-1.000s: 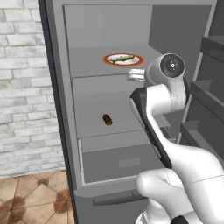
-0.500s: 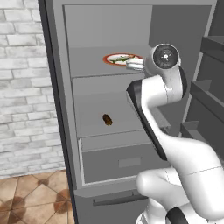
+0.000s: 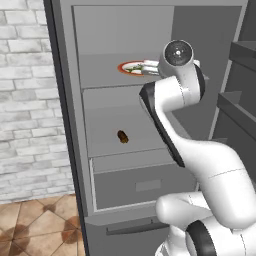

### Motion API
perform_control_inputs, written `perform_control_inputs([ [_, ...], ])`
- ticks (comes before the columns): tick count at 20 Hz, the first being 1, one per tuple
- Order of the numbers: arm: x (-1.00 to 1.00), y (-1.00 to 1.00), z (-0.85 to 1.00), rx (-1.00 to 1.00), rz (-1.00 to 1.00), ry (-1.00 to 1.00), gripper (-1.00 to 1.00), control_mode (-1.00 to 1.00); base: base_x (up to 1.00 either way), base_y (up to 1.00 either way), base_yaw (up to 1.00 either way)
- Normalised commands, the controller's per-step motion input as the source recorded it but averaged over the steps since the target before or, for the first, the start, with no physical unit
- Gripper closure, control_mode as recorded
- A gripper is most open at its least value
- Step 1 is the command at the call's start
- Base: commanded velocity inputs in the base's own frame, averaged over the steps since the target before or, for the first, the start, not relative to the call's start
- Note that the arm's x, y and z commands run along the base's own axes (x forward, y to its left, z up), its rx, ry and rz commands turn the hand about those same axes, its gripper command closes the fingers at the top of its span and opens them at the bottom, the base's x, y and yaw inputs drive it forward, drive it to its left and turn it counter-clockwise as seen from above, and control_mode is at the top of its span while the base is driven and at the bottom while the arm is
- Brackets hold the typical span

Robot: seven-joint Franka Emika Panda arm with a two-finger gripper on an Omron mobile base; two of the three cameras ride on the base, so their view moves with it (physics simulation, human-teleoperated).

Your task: Transport the fish from the fridge to the microwave and turn on the microwave.

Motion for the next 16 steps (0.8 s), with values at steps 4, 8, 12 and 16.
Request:
perform_control_inputs([
  [4, 0.47, 0.0, 0.0, 0.03, -0.06, 0.07, -1.0, -1.0, 0.0, 0.0, 0.0],
  [8, 0.42, 0.0, 0.0, 0.02, -0.06, 0.04, -1.0, -1.0, 0.0, 0.0, 0.0],
  [12, 0.47, 0.0, 0.0, 0.0, -0.06, 0.01, -1.0, -1.0, 0.0, 0.0, 0.0],
  [16, 0.44, 0.0, 0.0, 0.0, -0.07, 0.0, -1.0, -1.0, 0.0, 0.0, 0.0],
])
